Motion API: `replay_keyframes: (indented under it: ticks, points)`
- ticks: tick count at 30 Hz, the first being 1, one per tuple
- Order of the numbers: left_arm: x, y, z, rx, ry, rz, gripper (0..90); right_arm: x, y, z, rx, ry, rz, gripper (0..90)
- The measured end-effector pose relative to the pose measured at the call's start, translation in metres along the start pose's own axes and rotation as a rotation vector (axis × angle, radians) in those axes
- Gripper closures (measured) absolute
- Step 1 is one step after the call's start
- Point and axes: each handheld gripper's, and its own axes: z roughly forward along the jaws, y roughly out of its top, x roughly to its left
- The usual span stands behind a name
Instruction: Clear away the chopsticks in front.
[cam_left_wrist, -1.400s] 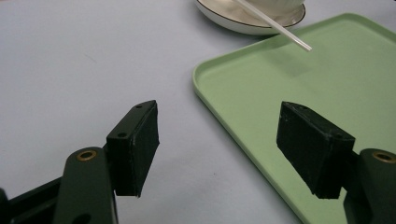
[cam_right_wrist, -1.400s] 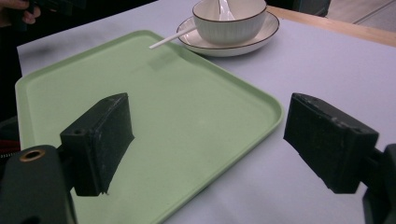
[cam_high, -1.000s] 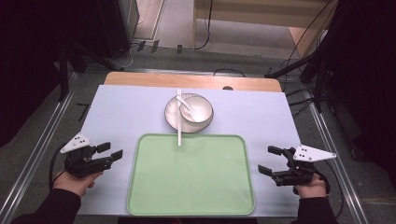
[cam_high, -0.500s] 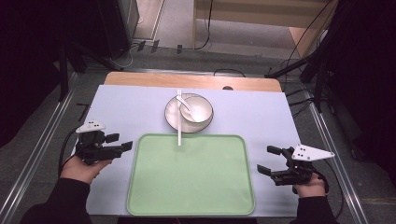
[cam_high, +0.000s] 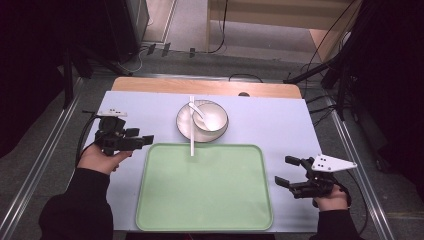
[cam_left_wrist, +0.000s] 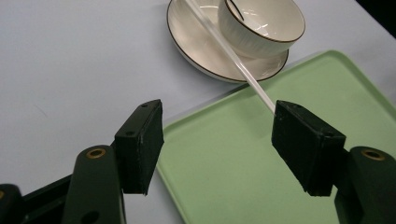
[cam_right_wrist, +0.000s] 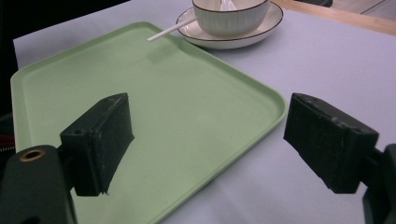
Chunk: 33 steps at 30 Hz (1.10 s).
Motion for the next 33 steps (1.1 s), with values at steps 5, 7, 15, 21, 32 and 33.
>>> replay_keyframes:
  ticks: [5, 7, 15, 21, 32, 33]
  points:
    - [-0.004, 0.011, 0.014, 0.025, 0.012, 0.010, 34.5, 0.000, 0.000, 0.000, 0.000, 0.000, 0.000, 15.8]
    - [-0.006, 0.016, 0.023, 0.025, 0.025, 0.019, 33.8, 0.000, 0.000, 0.000, 0.000, 0.000, -0.001, 15.8]
    - [-0.012, 0.029, 0.053, 0.027, 0.007, 0.025, 33.3, 0.001, 0.000, 0.002, 0.010, 0.007, -0.003, 15.8]
    - [-0.023, 0.038, 0.075, 0.020, 0.033, 0.035, 34.0, 0.003, -0.001, 0.000, 0.006, -0.001, -0.003, 15.8]
    - [-0.028, 0.039, 0.105, 0.022, 0.029, 0.072, 34.8, 0.005, -0.007, -0.011, 0.001, -0.024, 0.007, 15.8]
    - [-0.029, 0.039, 0.107, 0.023, 0.036, 0.083, 41.9, 0.005, -0.007, -0.011, -0.002, -0.027, 0.006, 15.8]
